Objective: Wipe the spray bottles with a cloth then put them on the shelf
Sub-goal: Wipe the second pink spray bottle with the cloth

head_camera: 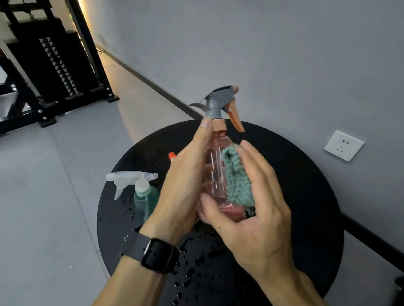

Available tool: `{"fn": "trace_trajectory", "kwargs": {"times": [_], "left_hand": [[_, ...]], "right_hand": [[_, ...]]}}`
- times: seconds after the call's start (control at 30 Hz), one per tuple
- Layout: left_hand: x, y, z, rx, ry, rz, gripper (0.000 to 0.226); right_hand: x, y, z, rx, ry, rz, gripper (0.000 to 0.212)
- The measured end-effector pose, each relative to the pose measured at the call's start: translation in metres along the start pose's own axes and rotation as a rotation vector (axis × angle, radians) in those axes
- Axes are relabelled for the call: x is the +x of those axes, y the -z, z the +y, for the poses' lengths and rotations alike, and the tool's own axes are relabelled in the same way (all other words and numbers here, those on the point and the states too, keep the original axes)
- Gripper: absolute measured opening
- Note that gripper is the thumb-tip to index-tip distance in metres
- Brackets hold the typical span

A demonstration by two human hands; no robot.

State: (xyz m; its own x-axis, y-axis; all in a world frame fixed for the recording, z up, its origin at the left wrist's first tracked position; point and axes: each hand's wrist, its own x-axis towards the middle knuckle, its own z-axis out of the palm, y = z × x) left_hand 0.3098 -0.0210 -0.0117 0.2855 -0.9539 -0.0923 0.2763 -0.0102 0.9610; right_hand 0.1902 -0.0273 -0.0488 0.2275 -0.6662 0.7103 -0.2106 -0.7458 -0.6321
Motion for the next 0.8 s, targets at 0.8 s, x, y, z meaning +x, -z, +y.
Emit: {"fn": "trace_trajectory", "kwargs": {"times": [0.8], "left_hand": [[0.006, 0.011, -0.019, -0.333, 0.084, -0.02, 0.041]], "right_hand": [[0.007, 0.005, 0.006, 0.258, -0.218, -0.1, 0.041]]}}
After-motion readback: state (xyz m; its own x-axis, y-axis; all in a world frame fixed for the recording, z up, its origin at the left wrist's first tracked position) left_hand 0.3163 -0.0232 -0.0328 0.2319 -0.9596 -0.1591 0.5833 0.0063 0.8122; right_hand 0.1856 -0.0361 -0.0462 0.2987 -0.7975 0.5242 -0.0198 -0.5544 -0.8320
